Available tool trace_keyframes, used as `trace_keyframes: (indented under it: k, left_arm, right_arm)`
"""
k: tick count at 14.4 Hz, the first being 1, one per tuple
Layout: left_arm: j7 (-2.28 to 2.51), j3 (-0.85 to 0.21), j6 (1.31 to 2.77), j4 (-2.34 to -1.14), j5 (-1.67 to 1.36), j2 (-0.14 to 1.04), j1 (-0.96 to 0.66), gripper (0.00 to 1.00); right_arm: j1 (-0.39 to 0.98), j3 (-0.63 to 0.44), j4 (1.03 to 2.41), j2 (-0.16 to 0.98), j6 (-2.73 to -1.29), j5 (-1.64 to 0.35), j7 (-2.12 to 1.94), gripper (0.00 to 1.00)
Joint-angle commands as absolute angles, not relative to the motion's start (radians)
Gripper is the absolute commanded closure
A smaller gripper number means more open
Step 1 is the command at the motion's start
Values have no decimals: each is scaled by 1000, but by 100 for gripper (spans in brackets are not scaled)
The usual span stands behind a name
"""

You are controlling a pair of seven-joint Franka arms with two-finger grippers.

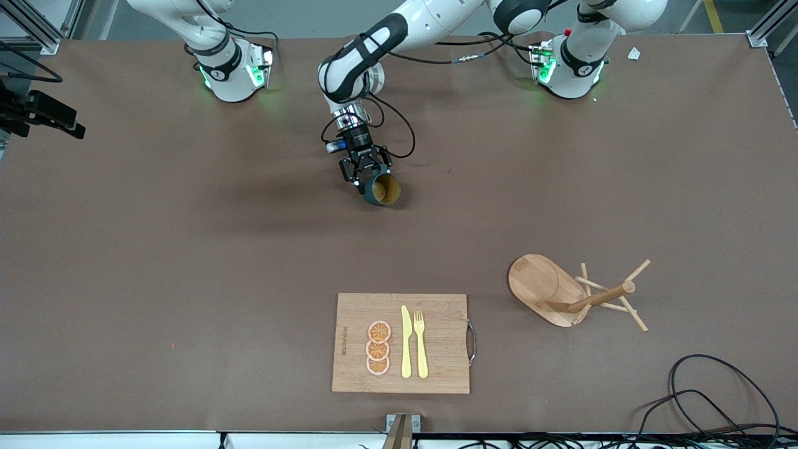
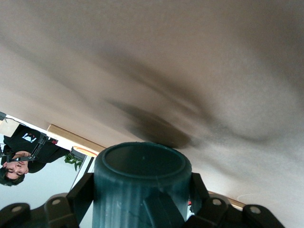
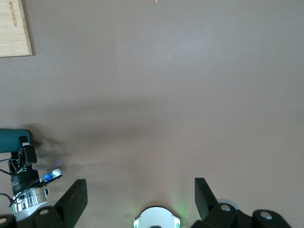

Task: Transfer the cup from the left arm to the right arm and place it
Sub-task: 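Lower the teal mug onto the table and open the left gripper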

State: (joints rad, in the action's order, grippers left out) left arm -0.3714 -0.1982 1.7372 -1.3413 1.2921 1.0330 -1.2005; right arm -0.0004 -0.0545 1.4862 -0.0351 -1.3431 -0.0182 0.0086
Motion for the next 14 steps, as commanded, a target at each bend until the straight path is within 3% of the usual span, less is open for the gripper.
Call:
trace_keyframes:
  k: [1,2,3,14]
  left_arm:
    - [-351,-201,1750,-1299,1304,1078,-1210,56]
    - [-351,-201,1750,-1293,1304,1078,-1210,35]
    - [-359,-201,1749,-1290,1304,1078,-1210,0]
    - [-353,-233,1737,-1272,1292,1066,-1212,0]
  right_arm:
    - [-5,-55,1500,-48,-1342,-26,3,0]
    - [-5,-55,1500,-48,-1342,-26,3,0]
    - [-5,-55,1500,-48,-1342,-26,5,0]
    - [-5,-55,1486,-44,-1344,-26,5,0]
